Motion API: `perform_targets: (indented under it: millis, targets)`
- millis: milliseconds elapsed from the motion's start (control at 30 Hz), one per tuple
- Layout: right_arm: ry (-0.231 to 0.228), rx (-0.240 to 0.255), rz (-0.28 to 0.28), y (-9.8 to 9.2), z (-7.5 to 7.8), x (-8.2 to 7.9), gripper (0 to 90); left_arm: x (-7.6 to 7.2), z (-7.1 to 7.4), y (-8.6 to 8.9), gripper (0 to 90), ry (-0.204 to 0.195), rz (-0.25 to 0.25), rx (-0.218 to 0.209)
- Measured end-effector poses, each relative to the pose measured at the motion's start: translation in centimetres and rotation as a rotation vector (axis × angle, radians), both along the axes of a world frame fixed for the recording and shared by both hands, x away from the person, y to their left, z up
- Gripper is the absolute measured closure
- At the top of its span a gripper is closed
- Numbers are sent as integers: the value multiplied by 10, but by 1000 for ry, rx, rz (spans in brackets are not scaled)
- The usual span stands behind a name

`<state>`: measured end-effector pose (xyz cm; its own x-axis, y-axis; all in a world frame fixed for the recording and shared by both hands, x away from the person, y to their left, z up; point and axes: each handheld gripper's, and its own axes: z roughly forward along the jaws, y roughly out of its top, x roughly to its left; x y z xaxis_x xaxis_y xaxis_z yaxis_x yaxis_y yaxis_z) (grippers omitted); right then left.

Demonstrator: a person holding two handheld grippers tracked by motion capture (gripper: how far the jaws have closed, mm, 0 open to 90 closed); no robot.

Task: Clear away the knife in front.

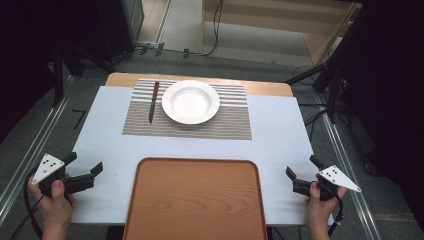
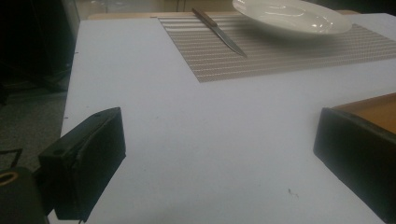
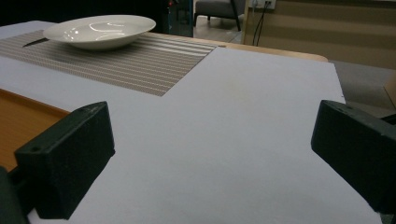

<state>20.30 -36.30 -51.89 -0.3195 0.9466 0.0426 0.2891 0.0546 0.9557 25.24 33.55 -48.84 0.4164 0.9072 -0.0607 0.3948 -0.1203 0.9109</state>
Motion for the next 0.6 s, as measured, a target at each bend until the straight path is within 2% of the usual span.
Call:
perform_targets:
  millis: [100,200,300,367,400,600]
  targets:
    - [1,-3,-1,0,0,0,0,1,2,-1,13,5,-6,13]
    - [-2,-9,2,1,0,0,0,0,6,-3,14,0,-3,-3]
    - [-3,-11,3,1,0,0,0,0,14,-11,17,-21,19,43]
    - [-4,-11,3,2,0,0,0,0,21,-19,56,-37,19,84]
    - [-2,-9,3,2,0,0,0,0,24,-22,74,-38,14,90]
    - [-5,-11,6,2,0,0,0,11,40,-39,74,-24,-14,58]
